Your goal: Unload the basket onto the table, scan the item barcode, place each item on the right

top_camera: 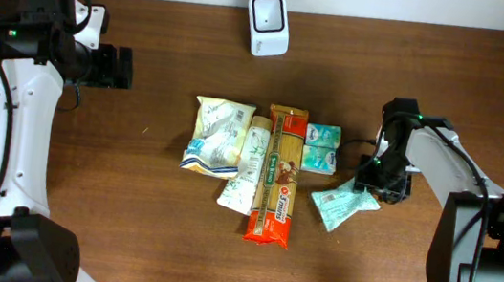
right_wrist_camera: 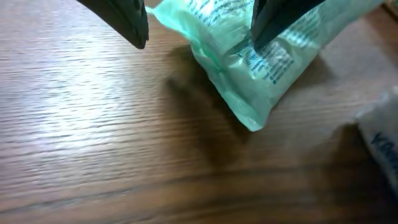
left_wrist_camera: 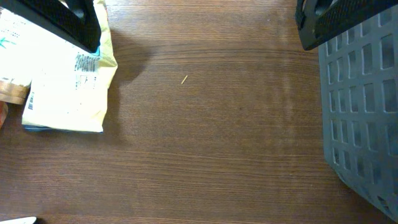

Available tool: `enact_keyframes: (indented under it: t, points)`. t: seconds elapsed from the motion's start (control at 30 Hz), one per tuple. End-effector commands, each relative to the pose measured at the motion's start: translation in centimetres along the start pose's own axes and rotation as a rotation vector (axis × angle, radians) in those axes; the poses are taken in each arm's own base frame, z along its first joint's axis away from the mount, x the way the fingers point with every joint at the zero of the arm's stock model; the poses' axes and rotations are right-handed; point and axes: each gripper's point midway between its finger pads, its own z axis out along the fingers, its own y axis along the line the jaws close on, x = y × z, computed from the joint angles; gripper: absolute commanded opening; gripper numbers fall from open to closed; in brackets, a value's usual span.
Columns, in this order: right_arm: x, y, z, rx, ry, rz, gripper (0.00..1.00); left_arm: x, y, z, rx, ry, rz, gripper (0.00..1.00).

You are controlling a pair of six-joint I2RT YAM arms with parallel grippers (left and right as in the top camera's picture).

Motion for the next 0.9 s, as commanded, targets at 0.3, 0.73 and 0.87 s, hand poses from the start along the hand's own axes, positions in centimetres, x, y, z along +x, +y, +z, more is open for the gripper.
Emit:
enact_keyframes:
  t: [0.3, 0.73, 0.87]
  points:
    - [3.6, 10.3, -5.3, -0.208, 0.059, -0.377, 0.50, -0.3, -0.2, -0.7, 0.009, -0.019, -0.009, 0.99]
    - [7.6, 11.0, 3.2, -0.036, 0.071, -0.602, 0.50, -0.3, -0.2, -0.7, 0.009, -0.019, -0.009, 0.99]
    - [4.4, 10.0, 3.1, 0.059, -0.053, -0.494, 0.50, -0.3, -0.2, -0.7, 0.009, -0.019, -0.009, 0.99]
